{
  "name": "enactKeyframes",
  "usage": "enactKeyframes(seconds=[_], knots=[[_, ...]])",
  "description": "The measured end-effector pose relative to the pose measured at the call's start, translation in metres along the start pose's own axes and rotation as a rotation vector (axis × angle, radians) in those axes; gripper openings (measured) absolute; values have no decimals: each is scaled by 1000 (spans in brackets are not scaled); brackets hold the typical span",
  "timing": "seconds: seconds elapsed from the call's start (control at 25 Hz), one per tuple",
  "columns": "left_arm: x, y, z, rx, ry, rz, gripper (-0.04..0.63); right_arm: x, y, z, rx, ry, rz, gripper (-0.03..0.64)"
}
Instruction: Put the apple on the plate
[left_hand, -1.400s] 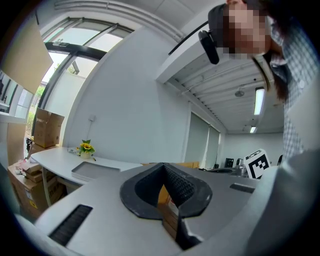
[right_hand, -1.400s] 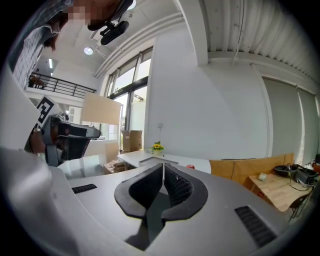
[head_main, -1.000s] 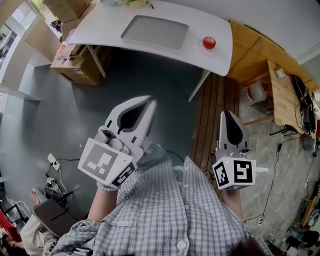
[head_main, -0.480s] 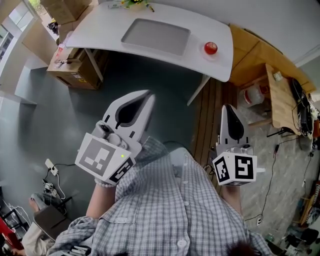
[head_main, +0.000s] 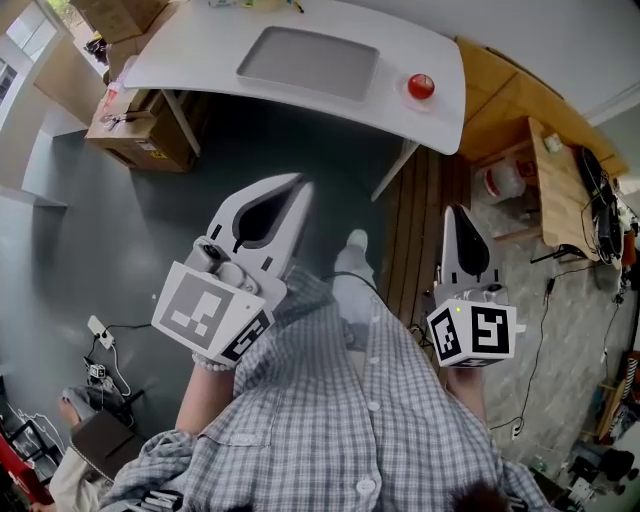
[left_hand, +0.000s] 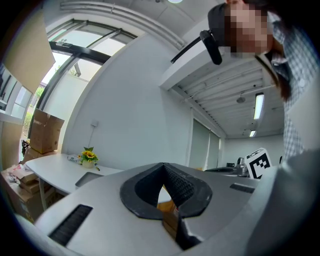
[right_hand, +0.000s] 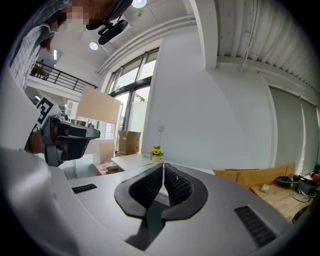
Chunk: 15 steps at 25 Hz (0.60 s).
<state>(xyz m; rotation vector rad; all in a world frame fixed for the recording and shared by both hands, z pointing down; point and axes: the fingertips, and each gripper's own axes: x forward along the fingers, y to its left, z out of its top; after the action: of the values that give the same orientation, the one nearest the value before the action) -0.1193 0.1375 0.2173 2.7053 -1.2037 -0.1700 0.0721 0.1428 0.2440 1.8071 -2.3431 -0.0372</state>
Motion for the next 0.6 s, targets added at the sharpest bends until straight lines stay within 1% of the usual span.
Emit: enactKeyframes(seconds=[0.12,0.24,0.32,0.36,0.48,0.6], knots=[[1,6,-1,7,2,18,9,7,2,0,-2,1,10,26],[7,10,1,32,4,41,9,16,-7,0,-19,0,16,26],[10,13,6,35,0,53,9,24,-12,3,-24,1,19,26],[9,15,8,24,-4,55,9,28,-13,4,-25,0,22,26],[6,24,9,-41,-17,61,9,38,-13,6,-26,-7,32,26],[11,30,3,-45,-6,91,9,47,-16,-1,-14,4,49,26]])
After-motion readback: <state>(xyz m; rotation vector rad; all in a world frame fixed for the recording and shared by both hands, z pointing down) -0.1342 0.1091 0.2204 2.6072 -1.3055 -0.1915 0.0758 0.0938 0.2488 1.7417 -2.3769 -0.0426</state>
